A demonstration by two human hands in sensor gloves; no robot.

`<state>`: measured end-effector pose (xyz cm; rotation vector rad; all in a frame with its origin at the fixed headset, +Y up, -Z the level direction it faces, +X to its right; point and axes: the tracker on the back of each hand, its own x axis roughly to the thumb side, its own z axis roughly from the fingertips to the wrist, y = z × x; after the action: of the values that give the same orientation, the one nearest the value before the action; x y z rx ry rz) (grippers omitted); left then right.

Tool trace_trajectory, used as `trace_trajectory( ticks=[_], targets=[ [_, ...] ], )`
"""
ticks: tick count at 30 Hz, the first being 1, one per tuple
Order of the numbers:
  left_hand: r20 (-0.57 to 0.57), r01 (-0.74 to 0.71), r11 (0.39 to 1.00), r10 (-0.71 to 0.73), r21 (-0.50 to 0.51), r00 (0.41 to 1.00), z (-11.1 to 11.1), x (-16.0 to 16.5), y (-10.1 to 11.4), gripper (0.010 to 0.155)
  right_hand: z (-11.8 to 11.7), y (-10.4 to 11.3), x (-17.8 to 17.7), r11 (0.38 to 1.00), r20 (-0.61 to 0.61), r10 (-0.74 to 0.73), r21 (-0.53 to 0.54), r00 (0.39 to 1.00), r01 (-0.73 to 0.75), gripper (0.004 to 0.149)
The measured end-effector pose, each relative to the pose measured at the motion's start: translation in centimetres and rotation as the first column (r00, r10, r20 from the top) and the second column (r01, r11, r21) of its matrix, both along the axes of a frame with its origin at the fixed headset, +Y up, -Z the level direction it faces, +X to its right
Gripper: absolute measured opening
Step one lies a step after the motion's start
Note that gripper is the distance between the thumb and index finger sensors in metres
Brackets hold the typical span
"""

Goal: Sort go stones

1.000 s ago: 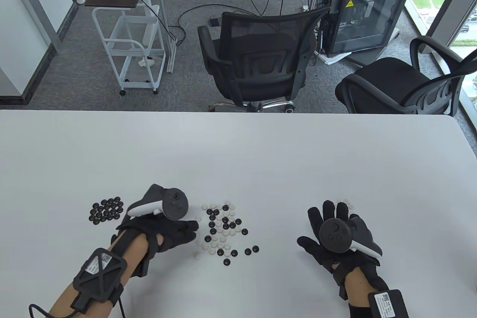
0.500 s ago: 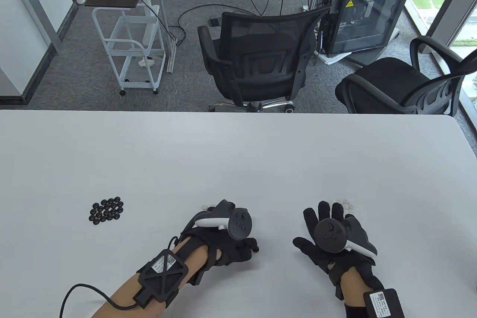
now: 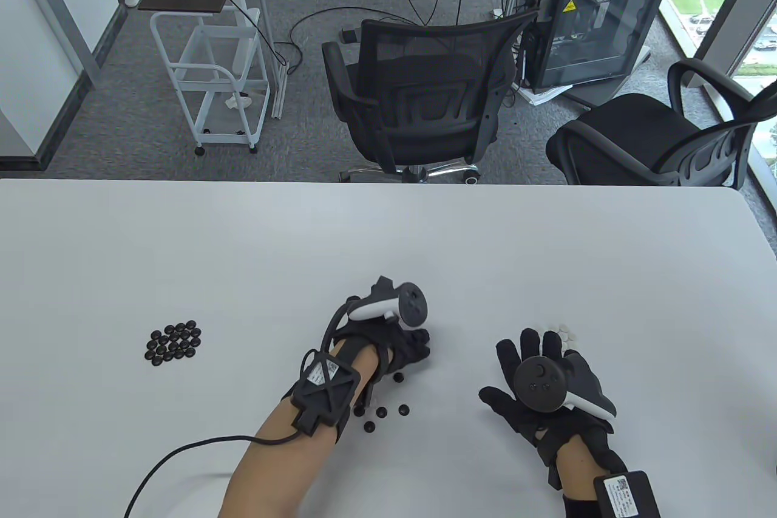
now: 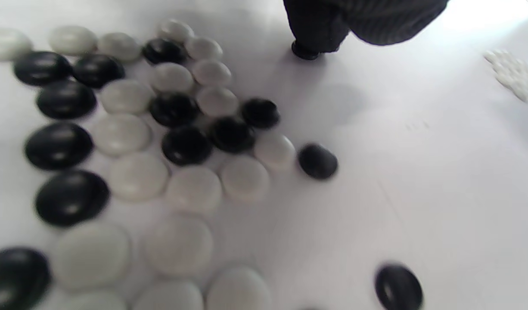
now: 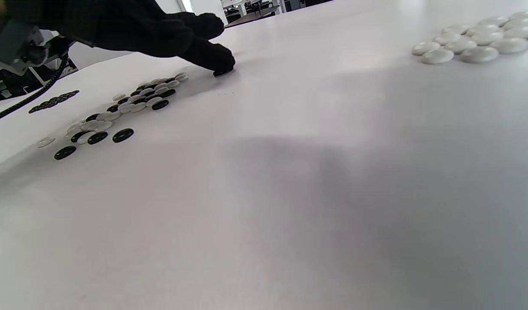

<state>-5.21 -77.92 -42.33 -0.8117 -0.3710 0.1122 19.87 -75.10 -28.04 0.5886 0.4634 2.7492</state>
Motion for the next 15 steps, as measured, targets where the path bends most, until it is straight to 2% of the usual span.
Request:
trace_trajectory(
  ticks=[2,5,7,9,11,15],
  targets=[
    [-0.088,0.002,1.0,-0.002,0.003,0.996,-1.6,-2.0,0.0,0.062,0.1,0.3,0.0,1.0,-0.004,-0.007,0.013,1.0,0.007,0.087],
    [-0.233,0.022,1.0,-0.02,0.005,0.972,-3.5,-6.8,0.2,0.063,0.2,0.5,0.1,1.0,-0.007,-0.012,0.022,1.0,0.013,0.087],
    [-0.361,0.05,0.999,-0.047,-0.003,0.931,-4.3,-11.8,0.5,0.063,0.3,0.6,0.4,1.0,-0.007,-0.012,0.025,1.0,0.012,0.087],
    [-0.418,0.073,0.997,-0.07,-0.01,0.906,-4.5,-15.0,0.7,0.064,0.3,0.6,0.6,1.0,-0.004,-0.012,0.025,1.0,0.012,0.087],
    [-0.498,0.116,0.993,-0.115,-0.029,0.86,-4.2,-20.1,1.1,0.064,0.3,0.7,1.0,0.999,0.003,-0.015,0.028,1.0,0.015,0.087],
    [-0.638,0.098,0.993,-0.118,-0.067,0.761,-2.2,-28.4,1.3,0.064,0.1,0.4,1.4,1.0,0.016,-0.012,0.011,1.0,0.012,0.087]
  ],
)
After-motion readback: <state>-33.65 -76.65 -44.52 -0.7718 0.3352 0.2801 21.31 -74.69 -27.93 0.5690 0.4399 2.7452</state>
